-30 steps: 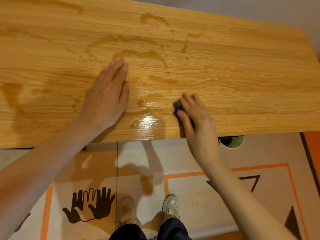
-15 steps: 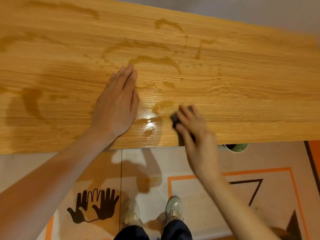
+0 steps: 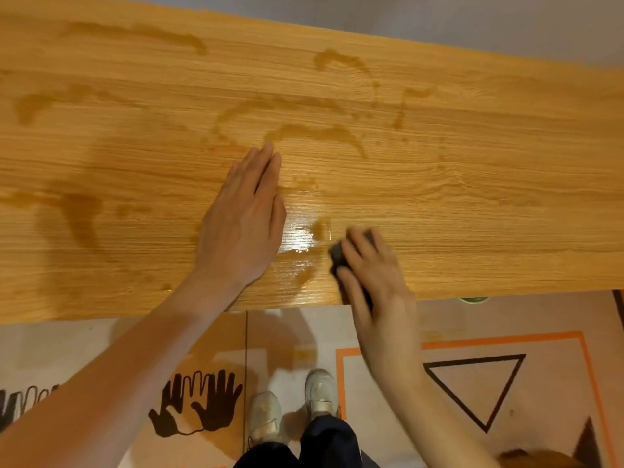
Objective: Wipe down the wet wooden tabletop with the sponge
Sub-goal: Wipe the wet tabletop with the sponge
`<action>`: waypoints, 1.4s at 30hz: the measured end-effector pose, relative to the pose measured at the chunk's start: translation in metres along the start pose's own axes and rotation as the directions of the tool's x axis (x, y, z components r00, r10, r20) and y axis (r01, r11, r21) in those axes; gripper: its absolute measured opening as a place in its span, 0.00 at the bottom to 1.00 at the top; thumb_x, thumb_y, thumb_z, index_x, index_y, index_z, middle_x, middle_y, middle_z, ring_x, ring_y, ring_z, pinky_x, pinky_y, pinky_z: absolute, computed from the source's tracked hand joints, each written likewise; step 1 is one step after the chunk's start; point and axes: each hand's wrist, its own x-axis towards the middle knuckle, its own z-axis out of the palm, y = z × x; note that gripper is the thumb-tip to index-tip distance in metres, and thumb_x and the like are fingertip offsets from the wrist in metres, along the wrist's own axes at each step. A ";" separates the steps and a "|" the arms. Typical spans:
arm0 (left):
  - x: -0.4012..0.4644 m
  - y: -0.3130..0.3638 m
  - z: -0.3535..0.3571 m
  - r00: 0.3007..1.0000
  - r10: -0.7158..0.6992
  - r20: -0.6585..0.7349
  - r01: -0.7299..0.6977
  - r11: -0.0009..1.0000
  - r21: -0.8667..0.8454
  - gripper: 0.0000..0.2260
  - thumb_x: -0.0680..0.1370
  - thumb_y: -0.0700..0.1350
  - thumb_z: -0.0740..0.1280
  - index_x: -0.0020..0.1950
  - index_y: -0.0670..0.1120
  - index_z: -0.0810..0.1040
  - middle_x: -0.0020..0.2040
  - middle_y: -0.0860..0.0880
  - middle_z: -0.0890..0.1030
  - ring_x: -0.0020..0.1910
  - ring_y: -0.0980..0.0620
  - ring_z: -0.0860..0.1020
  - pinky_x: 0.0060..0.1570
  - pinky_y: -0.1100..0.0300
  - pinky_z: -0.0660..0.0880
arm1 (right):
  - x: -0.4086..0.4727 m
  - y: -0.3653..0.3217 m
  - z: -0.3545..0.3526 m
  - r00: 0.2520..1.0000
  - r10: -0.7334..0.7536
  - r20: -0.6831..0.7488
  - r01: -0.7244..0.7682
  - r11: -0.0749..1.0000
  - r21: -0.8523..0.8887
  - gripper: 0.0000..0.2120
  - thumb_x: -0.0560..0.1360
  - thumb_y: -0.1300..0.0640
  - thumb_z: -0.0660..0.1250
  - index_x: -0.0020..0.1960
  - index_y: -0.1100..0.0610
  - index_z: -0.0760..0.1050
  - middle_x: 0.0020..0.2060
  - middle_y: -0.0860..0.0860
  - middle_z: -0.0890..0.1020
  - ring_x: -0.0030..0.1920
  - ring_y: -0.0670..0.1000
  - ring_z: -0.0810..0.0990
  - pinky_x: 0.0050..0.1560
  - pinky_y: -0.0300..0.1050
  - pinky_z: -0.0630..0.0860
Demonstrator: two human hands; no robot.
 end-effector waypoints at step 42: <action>0.004 0.010 -0.010 0.993 -0.078 0.084 0.087 0.991 -0.101 0.24 0.83 0.44 0.57 0.79 0.39 0.63 0.81 0.45 0.62 0.81 0.49 0.59 0.78 0.44 0.60 | 0.115 0.085 -0.062 0.992 -0.109 0.055 0.104 0.991 0.087 0.14 0.77 0.64 0.68 0.63 0.61 0.78 0.65 0.53 0.76 0.72 0.52 0.69 0.72 0.54 0.66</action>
